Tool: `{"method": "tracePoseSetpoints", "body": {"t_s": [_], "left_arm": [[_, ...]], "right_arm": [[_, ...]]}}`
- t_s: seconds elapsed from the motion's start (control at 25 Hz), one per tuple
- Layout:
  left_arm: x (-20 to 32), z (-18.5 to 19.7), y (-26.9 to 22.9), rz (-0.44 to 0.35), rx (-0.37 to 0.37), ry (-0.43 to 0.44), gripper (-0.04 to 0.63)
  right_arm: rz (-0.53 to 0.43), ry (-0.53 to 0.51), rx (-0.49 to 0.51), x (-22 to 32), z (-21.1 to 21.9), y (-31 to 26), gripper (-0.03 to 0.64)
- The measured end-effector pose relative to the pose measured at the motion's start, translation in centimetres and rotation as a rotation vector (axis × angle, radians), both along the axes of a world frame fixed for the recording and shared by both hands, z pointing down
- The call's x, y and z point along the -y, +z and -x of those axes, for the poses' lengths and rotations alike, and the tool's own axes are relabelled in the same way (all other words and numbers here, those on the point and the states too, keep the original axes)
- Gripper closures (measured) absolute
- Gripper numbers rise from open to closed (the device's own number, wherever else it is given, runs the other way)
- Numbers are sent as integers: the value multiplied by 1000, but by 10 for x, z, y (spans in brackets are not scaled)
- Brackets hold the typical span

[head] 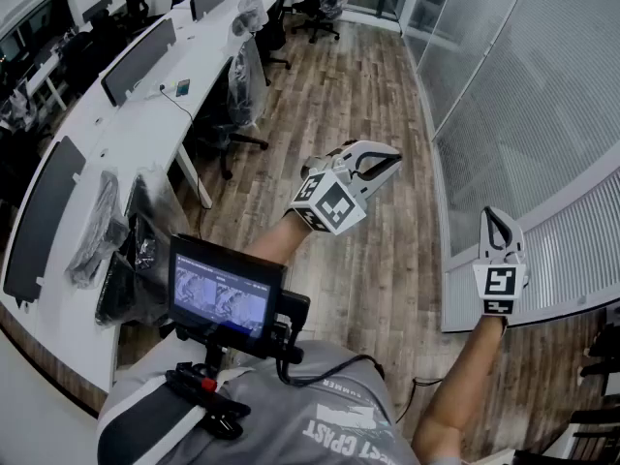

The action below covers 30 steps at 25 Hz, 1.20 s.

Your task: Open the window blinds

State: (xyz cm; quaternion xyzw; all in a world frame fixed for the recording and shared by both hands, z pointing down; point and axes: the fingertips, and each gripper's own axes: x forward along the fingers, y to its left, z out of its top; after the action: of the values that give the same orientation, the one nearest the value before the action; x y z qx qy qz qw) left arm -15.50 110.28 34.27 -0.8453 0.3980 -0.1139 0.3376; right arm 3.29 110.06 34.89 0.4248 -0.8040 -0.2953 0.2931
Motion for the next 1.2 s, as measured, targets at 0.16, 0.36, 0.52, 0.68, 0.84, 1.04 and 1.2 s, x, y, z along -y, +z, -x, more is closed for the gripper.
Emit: {"method": "tracePoseSetpoints", "body": {"t_s": [0.16, 0.36, 0.52, 0.68, 0.84, 1.04, 1.2], "left_arm": [[3, -1, 2, -4, -1, 7, 594], [15, 9, 5, 0, -3, 13, 594], [27, 19, 7, 1, -3, 31, 594], [27, 54, 20, 38, 12, 6, 594], [38, 67, 17, 40, -10, 25, 594], [59, 69, 10, 40, 1, 45, 594], [83, 64, 14, 46, 23, 52, 594]], "right_arm": [[7, 2, -5, 5, 1, 7, 612], [18, 5, 1, 17, 11, 11, 613], [11, 1, 45, 31, 24, 12, 612], [19, -40, 76, 31, 53, 13, 612], [-4, -6, 56, 29, 53, 1, 612], [-7, 16, 77, 40, 47, -11, 612], [-3, 26, 78, 63, 31, -12, 612]]}}
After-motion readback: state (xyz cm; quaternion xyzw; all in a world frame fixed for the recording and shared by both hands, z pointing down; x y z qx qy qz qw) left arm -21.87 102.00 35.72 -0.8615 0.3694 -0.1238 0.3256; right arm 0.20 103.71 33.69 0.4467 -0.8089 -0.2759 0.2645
